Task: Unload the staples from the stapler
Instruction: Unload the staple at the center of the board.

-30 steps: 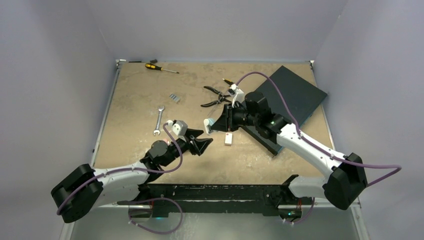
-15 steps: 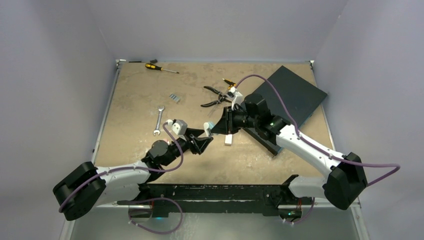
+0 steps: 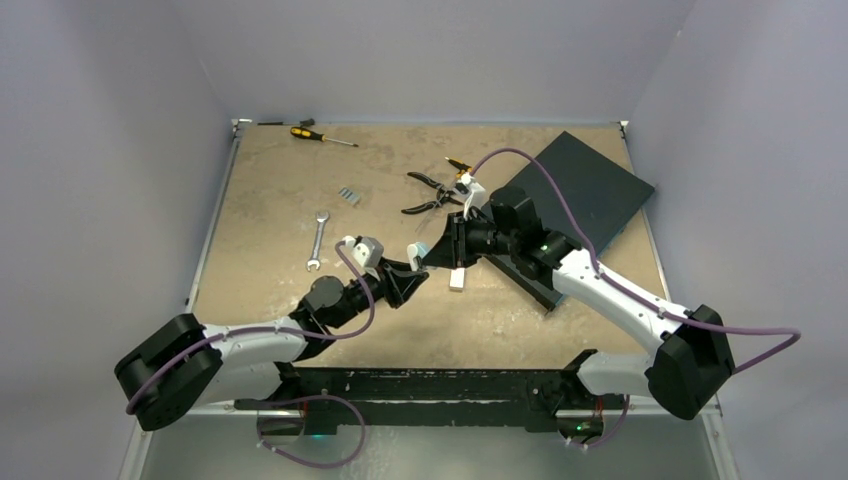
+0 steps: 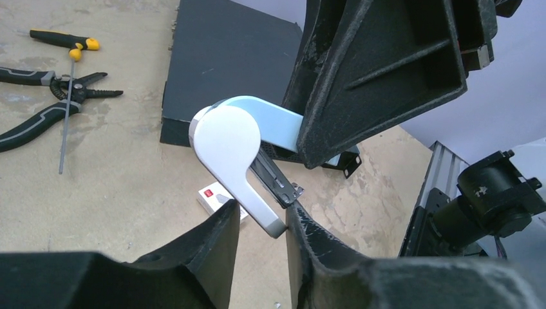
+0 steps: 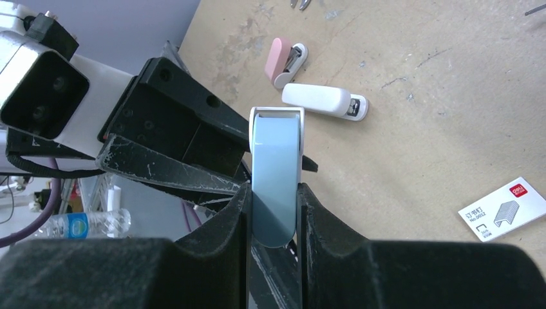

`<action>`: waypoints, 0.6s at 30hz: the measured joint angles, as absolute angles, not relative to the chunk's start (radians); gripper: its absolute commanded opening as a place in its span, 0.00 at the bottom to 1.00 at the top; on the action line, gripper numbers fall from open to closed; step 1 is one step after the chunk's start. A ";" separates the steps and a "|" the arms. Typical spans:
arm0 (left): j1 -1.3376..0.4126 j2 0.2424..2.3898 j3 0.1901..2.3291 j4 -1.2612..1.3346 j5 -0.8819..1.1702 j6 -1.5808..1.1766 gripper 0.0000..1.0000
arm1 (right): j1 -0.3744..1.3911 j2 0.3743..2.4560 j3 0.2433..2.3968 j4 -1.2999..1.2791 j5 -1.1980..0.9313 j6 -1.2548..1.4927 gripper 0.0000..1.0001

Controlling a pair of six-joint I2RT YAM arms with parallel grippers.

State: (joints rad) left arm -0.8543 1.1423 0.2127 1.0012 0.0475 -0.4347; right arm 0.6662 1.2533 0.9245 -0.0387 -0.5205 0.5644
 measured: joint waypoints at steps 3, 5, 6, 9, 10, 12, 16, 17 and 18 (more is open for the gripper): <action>-0.858 1.150 0.225 0.991 0.057 -0.431 0.16 | 0.665 1.253 0.925 -0.038 -0.519 0.561 0.00; -0.858 1.150 0.237 0.964 0.055 -0.421 0.09 | 0.661 1.253 0.925 -0.038 -0.515 0.556 0.00; -0.857 1.150 0.241 0.952 0.056 -0.415 0.05 | 0.658 1.253 0.925 -0.038 -0.515 0.555 0.00; -0.858 1.151 0.257 0.921 0.052 -0.388 0.00 | 0.656 1.253 0.925 -0.041 -0.513 0.543 0.00; -0.858 1.151 0.261 0.911 0.050 -0.377 0.00 | 0.656 1.253 0.925 -0.043 -0.509 0.537 0.00; -0.858 1.151 0.273 0.880 0.044 -0.348 0.00 | 0.655 1.253 0.925 -0.049 -0.501 0.522 0.00; -0.858 1.151 0.298 0.818 0.023 -0.252 0.00 | 0.655 1.254 0.924 -0.054 -0.475 0.479 0.00; -0.858 1.153 0.299 0.812 0.017 -0.229 0.00 | 0.655 1.255 0.923 -0.052 -0.470 0.471 0.00; -0.858 1.158 0.300 0.812 0.010 -0.186 0.00 | 0.656 1.255 0.915 -0.040 -0.465 0.456 0.00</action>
State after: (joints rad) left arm -0.8581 1.1580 0.2996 0.8120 0.0105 -0.1860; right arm 0.6556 1.2552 0.9146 -0.0402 -0.4648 0.4561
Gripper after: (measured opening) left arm 0.192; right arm 0.265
